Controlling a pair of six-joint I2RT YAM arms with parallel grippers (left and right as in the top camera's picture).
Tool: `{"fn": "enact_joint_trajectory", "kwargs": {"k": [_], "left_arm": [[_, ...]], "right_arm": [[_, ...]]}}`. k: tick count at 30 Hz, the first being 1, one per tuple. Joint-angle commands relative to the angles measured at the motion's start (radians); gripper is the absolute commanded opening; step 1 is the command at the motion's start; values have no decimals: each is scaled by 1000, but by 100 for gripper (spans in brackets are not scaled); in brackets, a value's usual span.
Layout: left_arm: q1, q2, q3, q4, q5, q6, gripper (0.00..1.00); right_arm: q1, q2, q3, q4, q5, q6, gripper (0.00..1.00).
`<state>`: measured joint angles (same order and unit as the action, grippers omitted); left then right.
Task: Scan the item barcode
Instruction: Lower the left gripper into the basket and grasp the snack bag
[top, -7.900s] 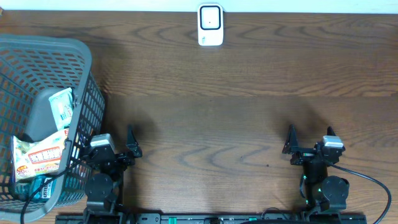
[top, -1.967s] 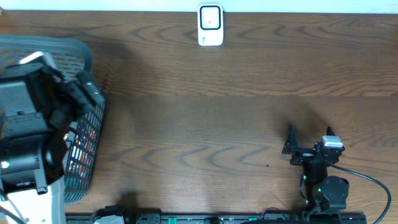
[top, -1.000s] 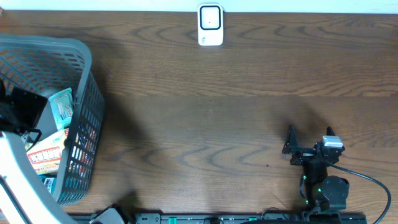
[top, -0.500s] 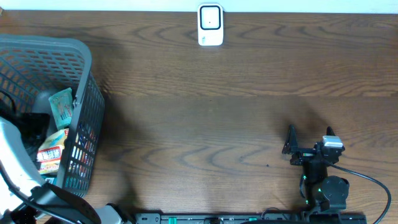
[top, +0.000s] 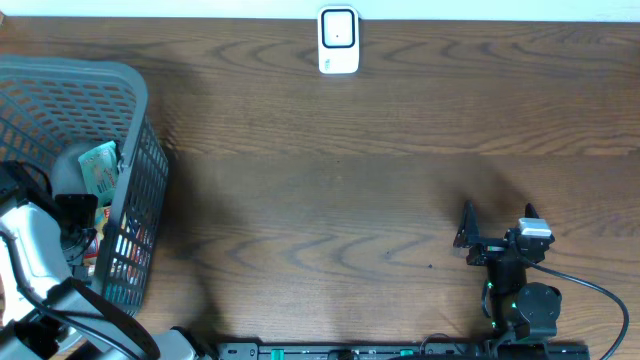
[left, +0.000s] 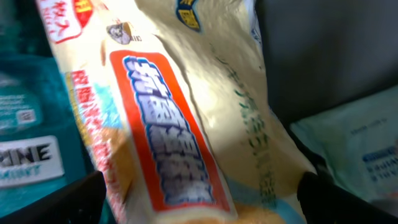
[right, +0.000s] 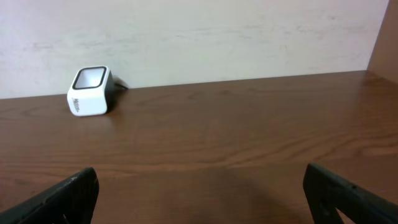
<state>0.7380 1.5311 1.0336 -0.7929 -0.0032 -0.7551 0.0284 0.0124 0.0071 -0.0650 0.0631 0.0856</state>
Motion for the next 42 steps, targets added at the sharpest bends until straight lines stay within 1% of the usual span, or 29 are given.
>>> {"fn": "enact_joint_trajectory", "kwargs": {"k": [1,3,6,8,9,10,11,12,17,22,24,25,33,40,42], "left_arm": [[5,48,-16,23,-13,-6,99],[5,77,-16,17,-13,-6,91],[5,133,-20,17,-13,-6,76],[5,177,-28,19,-13,-6,59],[5,203,-33,21,-13,-6,48],[5,225,-36,23,-13,-6,36],[5,244,-36,23,-12,-6,19],[5,260,-36,24,-12,-6,8],[5,248,-31,20,-5,2,8],[5,166,-5,-13,4,19,7],[5,117,7,-14,30,46,7],[5,64,18,-14,53,61,8],[5,-189,33,-14,71,62,7],[5,-354,49,15,76,62,7],[5,-391,62,24,98,63,7]], "right_arm": [[5,-3,-2,-3,-2,-16,99],[5,-3,-2,-3,-2,-16,99],[5,-3,-2,-3,-2,-16,99],[5,-3,-2,-3,-2,-16,99],[5,-3,-2,-3,-2,-16,99],[5,-3,-2,-3,-2,-16,99],[5,-3,-2,-3,-2,-16,99],[5,-3,-2,-3,-2,-16,99],[5,-3,-2,-3,-2,-16,99],[5,-3,-2,-3,-2,-16,99],[5,-3,-2,-3,-2,-16,99],[5,-3,-2,-3,-2,-16,99],[5,-3,-2,-3,-2,-16,99],[5,-3,-2,-3,-2,-16,99],[5,-3,-2,-3,-2,-16,99]]}}
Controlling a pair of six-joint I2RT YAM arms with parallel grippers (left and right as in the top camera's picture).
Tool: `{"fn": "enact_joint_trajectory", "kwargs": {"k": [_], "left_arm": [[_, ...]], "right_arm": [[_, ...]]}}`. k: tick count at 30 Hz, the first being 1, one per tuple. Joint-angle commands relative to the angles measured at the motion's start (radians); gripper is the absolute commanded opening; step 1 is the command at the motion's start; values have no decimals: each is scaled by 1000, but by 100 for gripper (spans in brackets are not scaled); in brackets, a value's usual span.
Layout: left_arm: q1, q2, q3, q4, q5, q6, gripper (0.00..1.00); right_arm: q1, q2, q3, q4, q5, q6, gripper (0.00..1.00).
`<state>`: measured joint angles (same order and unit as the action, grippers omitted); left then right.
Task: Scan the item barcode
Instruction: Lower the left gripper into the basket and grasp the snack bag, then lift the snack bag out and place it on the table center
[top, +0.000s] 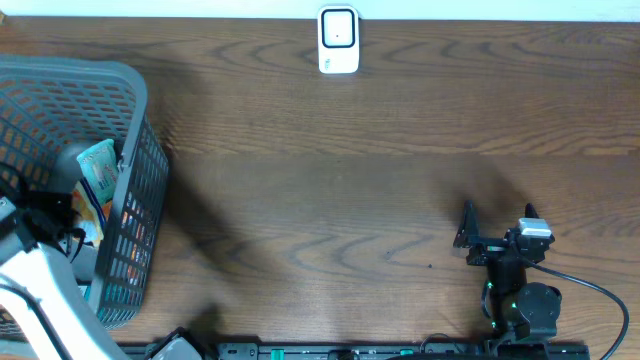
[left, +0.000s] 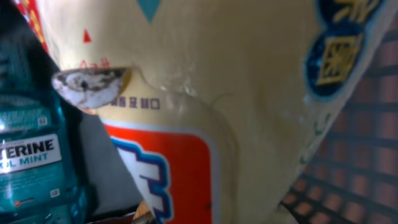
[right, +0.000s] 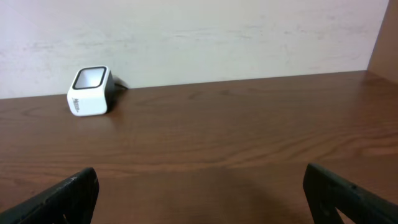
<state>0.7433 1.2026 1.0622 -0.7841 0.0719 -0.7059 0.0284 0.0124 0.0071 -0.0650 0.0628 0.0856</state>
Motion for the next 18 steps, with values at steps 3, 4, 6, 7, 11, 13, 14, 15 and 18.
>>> {"fn": "enact_joint_trajectory", "kwargs": {"k": [3,4,6,7,11,13,14,15,18], "left_arm": [[0,-111,56,32,99,23,7],[0,-127,64,44,145,34,7],[0,-153,76,72,249,55,7],[0,-164,82,86,299,69,7],[-2,-208,114,100,435,96,7],[-7,-229,128,114,491,128,7],[-13,-240,136,126,525,145,7],[-21,-250,141,140,555,161,7],[-52,-283,154,169,630,175,8]], "right_arm": [[5,-3,-2,-3,-2,-16,99],[5,-3,-2,-3,-2,-16,99],[5,-3,-2,-3,-2,-16,99],[5,-3,-2,-3,-2,-16,99],[5,-3,-2,-3,-2,-16,99],[5,-3,-2,-3,-2,-16,99],[5,-3,-2,-3,-2,-16,99],[5,-3,-2,-3,-2,-16,99],[5,-3,-2,-3,-2,-16,99]]}}
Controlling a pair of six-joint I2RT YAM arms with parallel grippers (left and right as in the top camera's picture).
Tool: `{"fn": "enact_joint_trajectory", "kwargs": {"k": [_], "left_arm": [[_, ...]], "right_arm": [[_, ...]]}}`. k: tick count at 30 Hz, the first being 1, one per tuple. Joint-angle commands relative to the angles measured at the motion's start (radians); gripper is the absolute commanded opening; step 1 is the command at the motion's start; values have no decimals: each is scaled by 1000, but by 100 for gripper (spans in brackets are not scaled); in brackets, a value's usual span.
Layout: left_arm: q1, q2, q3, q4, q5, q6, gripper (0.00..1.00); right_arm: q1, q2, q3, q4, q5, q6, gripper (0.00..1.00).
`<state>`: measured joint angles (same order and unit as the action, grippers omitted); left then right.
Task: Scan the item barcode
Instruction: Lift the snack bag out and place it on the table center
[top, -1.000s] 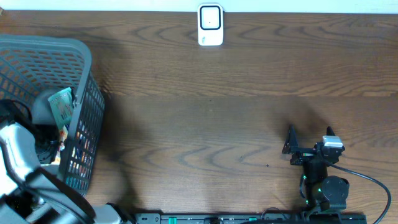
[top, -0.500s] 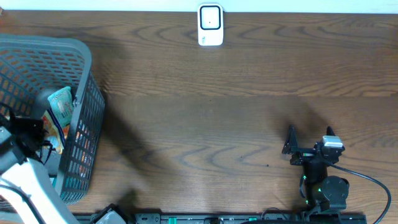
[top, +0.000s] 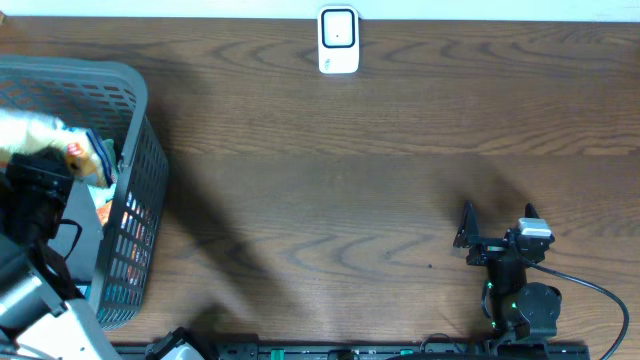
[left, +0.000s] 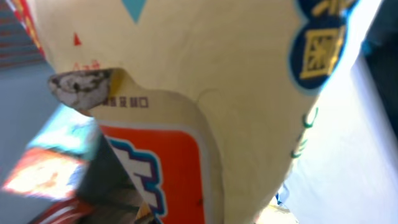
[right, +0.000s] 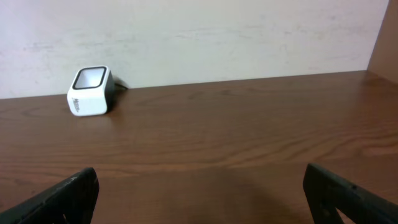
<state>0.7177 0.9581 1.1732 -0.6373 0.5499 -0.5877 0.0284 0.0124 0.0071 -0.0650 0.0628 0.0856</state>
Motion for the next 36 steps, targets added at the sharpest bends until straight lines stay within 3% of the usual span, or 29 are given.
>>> {"fn": "enact_joint_trajectory", "kwargs": {"k": [1,11,26,36], "left_arm": [[-37,-49,46,27,167,58,7],[-215,-109,47,127,228,111,7],[-605,-19,41,119,222,357,7],[-994,265,40,-44,-70,527,7]], "right_arm": [[5,-3,-2,-3,-2,-16,99],[5,-3,-2,-3,-2,-16,99],[5,-3,-2,-3,-2,-16,99],[5,-3,-2,-3,-2,-16,99]]}}
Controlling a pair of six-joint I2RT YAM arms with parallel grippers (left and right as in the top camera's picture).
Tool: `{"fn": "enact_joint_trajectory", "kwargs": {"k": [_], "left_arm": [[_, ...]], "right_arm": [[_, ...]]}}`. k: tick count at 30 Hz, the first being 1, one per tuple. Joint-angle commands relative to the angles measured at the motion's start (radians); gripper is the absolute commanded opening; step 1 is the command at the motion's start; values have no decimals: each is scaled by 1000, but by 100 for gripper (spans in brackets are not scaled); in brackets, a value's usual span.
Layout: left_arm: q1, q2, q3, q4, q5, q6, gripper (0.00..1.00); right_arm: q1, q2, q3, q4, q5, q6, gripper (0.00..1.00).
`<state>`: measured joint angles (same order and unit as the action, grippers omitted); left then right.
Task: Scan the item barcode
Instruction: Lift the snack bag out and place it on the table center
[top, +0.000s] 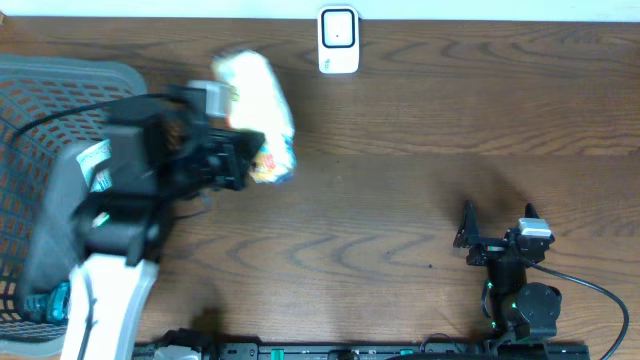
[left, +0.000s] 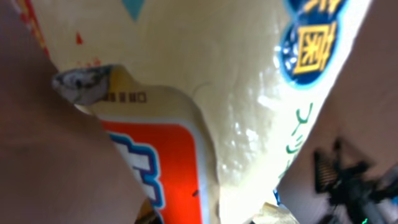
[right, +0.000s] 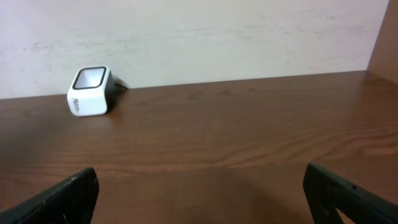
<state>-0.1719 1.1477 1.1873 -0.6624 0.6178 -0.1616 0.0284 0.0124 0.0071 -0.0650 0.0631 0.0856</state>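
A cream snack bag (top: 262, 110) with an orange panel and blue lettering hangs above the table, left of centre, with my left gripper (top: 222, 150) shut on it. It fills the left wrist view (left: 205, 106), where my fingers are hidden behind it. The white barcode scanner (top: 338, 40) stands at the table's far edge, beyond the bag; the right wrist view shows the scanner (right: 90, 91) far left. My right gripper (top: 496, 226) rests open near the front right, nothing between its fingers (right: 62, 196).
A grey mesh basket (top: 60, 85) with several other goods, among them a teal bottle (top: 50, 303), sits at the table's left end. A pale wall (right: 199, 37) backs the table. A black cable (top: 585, 290) trails from the right arm.
My left gripper with the snack bag was over the basket at the far left. It is now out over the table, right of the basket and nearer the scanner. The right arm is unchanged.
My left gripper was open, low in the basket over the snack bag. Then it was shut on the bag inside the basket, beside a mouthwash bottle. Then it held the bag higher over the basket. Now the bag hangs over the table before the scanner.
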Motion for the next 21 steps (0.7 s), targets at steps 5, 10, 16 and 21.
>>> {"fn": "enact_joint_trajectory", "kwargs": {"k": [5,10,16,21], "left_arm": [[-290,254,26,-12,-355,109,7],[-419,446,26,51,-504,109,7],[-490,616,26,142,-559,108,7],[-502,658,26,175,-559,104,35]], "right_arm": [[5,-3,-2,-3,-2,-16,99],[5,-3,-2,-3,-2,-16,99],[5,-3,-2,-3,-2,-16,99],[5,-3,-2,-3,-2,-16,99]]}}
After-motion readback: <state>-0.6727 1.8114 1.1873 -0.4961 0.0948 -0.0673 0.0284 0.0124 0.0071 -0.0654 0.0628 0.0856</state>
